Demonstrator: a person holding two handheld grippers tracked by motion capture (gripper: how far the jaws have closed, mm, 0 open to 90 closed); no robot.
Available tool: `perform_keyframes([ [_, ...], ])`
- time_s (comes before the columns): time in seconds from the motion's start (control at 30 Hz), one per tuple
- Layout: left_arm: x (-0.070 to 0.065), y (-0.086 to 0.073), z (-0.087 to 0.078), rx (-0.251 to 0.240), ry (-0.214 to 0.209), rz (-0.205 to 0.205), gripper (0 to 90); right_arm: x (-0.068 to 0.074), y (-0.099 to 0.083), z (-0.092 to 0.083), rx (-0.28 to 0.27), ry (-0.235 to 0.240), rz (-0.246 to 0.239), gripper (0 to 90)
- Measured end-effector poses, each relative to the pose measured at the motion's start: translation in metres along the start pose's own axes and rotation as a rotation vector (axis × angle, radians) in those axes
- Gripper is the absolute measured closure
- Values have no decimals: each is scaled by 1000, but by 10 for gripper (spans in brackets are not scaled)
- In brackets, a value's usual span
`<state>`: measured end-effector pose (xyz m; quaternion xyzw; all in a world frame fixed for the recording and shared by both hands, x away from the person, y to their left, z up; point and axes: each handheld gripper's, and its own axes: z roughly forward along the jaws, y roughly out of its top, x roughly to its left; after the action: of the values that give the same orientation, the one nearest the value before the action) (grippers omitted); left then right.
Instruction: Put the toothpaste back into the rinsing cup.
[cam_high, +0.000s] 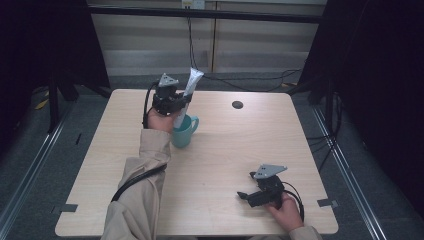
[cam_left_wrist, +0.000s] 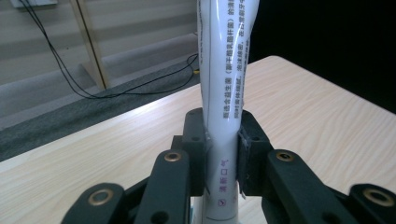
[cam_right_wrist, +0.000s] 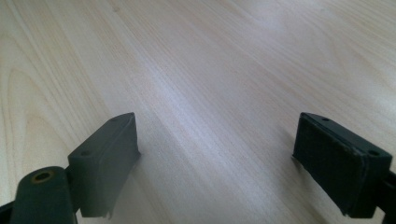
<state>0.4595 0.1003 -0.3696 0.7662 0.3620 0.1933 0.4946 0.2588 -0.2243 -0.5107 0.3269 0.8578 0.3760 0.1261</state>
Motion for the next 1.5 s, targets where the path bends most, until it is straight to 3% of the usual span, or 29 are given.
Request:
perform_keyframes([
  [0.3,0,-17,13,5,43,-5,769,0,0,0,-1,-5,-2,129],
  [0.67,3,-41,15,27,43,-51,764,0,0,0,2,-3,3,129],
  [1.0,-1,-55,14,44,53,-45,761,0,0,0,3,-2,1,129],
  [1.23,-2,-60,12,52,54,-52,756,0,0,0,1,-1,-2,129],
  [1.33,-2,-62,11,80,54,-30,740,0,0,0,2,-1,-1,129],
  [1.43,-2,-63,10,69,50,-57,741,0,0,0,2,-1,-1,129],
  [1.5,-2,-63,9,78,49,-47,741,0,0,0,3,-1,-1,129],
])
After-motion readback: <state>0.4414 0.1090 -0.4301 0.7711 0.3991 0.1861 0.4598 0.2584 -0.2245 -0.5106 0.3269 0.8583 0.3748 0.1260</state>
